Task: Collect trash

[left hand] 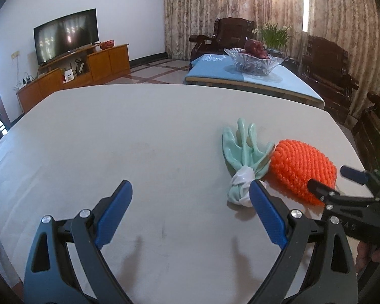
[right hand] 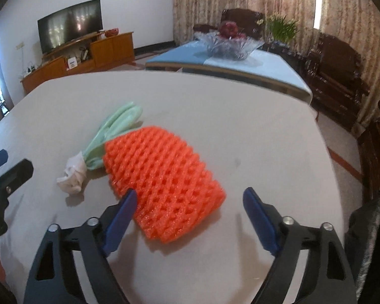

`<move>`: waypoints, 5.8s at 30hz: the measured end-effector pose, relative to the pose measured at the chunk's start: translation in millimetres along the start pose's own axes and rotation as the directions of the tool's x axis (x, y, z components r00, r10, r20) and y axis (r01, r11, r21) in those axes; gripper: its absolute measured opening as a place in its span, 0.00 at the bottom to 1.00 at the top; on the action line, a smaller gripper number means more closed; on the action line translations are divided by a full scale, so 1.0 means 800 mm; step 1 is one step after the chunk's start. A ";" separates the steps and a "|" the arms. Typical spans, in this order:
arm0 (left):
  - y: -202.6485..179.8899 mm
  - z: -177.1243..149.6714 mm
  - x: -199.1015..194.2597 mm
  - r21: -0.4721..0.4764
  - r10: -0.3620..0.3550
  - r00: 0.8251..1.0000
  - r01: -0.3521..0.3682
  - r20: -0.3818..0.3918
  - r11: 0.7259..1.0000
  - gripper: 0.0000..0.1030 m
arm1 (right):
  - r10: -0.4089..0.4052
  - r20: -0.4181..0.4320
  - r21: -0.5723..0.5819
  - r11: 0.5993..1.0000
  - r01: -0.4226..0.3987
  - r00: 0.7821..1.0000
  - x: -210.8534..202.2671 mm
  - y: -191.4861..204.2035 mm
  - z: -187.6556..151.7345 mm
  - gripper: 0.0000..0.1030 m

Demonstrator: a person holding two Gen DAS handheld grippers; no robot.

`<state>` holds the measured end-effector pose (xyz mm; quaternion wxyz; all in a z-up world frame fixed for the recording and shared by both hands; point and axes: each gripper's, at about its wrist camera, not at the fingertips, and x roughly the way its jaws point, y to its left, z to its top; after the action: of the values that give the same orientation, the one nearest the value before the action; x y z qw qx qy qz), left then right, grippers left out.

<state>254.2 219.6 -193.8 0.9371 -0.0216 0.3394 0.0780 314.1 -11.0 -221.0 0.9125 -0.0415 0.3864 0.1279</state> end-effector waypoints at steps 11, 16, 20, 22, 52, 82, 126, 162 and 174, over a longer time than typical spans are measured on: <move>-0.021 0.008 0.009 0.003 -0.027 1.000 0.027 -0.009 1.000 0.88 | 0.003 0.034 -0.081 0.997 0.000 0.999 -0.014 0.006 -0.002 0.20; -0.042 0.012 0.020 0.021 -0.051 0.999 0.051 -0.017 0.998 0.88 | -0.056 0.055 -0.044 0.997 0.058 0.997 -0.027 -0.017 0.002 0.20; -0.059 0.016 0.035 0.034 -0.071 0.997 0.072 -0.034 0.997 0.88 | -0.100 0.066 -0.013 0.995 0.101 0.993 -0.036 -0.042 0.006 0.20; -0.067 0.017 0.044 0.039 -0.076 0.996 0.078 -0.046 0.996 0.88 | -0.109 0.067 0.000 0.994 0.109 0.992 -0.038 -0.052 0.008 0.20; -0.095 0.034 0.012 -0.004 -0.072 0.996 0.072 -0.058 0.997 0.19 | -0.091 0.119 0.071 0.994 0.083 0.989 -0.092 -0.078 0.026 0.20; -0.192 0.021 -0.171 0.059 -0.205 0.977 0.202 0.052 0.978 0.18 | -0.137 0.211 0.132 0.985 0.111 0.968 -0.265 -0.142 -0.021 0.20; -0.493 -0.039 -0.157 0.285 -0.548 0.835 0.538 -0.051 0.793 0.18 | -0.457 0.084 0.362 0.842 0.400 0.885 -0.336 -0.371 -0.137 0.20; -0.395 -0.013 -0.171 0.250 -0.444 0.896 0.435 -0.023 0.865 0.94 | -0.393 0.099 0.345 0.875 0.339 0.914 -0.331 -0.336 -0.127 0.94; -0.301 -0.013 -0.225 0.228 -0.325 0.945 0.310 0.030 0.923 0.94 | -0.289 0.131 0.265 0.932 0.248 0.948 -0.354 -0.260 -0.110 0.94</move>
<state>150.0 -42.8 -89.5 0.9448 0.0305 0.3065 -0.1121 119.0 -283.6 -84.4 0.9487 0.0297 0.3118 -0.0440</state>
